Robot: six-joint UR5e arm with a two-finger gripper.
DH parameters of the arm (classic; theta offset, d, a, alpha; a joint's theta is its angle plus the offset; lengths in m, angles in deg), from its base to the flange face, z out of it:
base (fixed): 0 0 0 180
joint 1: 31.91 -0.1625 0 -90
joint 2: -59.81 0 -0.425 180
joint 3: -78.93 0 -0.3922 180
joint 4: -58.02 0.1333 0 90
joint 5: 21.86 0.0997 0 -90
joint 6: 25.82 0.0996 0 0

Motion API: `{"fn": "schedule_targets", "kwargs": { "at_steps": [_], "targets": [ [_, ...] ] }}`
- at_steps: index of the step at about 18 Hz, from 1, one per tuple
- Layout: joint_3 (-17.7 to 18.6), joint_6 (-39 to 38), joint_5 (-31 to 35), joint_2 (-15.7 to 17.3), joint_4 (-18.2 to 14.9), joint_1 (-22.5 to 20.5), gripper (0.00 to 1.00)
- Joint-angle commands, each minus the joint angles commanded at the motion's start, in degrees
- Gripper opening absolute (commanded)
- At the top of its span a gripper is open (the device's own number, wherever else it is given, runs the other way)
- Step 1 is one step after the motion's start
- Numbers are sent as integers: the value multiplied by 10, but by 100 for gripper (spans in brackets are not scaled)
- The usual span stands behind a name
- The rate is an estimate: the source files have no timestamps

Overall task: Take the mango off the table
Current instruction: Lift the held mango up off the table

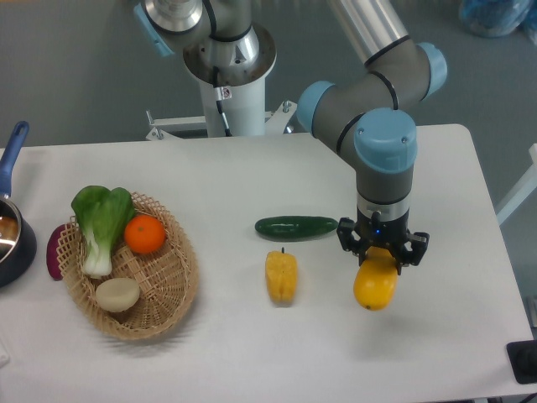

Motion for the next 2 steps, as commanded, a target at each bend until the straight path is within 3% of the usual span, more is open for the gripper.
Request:
{"fn": "schedule_targets", "kwargs": {
  "at_steps": [2],
  "targets": [
    [1, 2, 0, 0, 0, -2, 41]
  ]
}}
